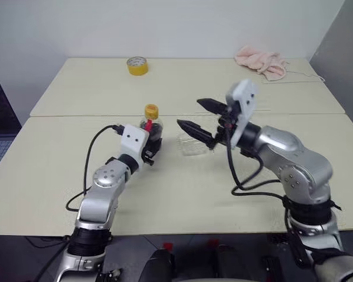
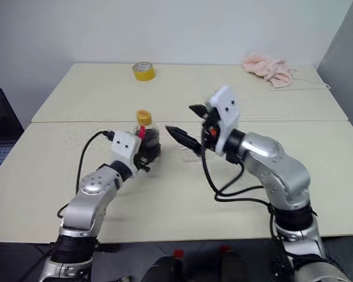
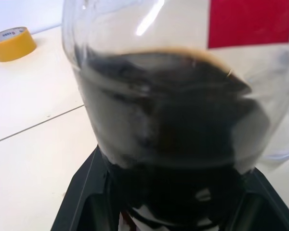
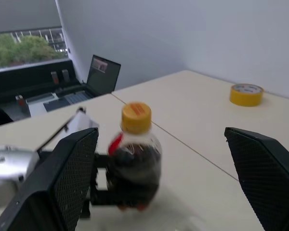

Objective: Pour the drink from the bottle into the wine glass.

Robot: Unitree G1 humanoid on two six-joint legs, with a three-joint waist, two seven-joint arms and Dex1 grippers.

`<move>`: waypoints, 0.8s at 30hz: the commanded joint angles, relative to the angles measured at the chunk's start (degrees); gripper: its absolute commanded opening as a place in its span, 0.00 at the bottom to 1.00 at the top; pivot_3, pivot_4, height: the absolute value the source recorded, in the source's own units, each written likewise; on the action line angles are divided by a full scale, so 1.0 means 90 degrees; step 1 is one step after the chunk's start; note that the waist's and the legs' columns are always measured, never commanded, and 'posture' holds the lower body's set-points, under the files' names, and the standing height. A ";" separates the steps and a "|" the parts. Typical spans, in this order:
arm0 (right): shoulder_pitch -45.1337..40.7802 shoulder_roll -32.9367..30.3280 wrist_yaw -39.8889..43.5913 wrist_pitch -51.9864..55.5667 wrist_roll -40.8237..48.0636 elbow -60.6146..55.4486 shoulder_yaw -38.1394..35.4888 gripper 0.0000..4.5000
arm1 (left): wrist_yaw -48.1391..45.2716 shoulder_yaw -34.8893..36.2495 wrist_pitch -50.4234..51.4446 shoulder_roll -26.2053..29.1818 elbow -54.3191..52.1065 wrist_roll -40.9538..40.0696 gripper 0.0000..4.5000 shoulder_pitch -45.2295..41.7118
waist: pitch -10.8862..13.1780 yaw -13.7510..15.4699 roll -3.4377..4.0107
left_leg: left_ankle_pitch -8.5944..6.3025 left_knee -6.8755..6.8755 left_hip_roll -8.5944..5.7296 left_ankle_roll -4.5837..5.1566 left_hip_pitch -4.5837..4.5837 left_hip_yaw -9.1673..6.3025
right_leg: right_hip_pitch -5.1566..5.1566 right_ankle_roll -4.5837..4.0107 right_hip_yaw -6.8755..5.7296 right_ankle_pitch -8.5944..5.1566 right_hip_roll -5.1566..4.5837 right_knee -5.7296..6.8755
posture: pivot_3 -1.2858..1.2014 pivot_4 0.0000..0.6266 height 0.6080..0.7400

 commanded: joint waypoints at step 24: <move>-0.0829 0.0848 0.0014 -0.0514 -0.0891 0.1324 0.0527 1.00 | -0.0344 -0.0196 -0.0449 -0.0196 -0.0588 -0.0132 0.35 -0.0067 | 0.0000 -0.0069 0.0001 | 0.0000 0.0002 -0.0007 0.0000 -0.0008 0.0005 | -0.0020 -0.0001 0.0005 0.0000 -0.0007 0.0019 | 0.52 0.24 1.00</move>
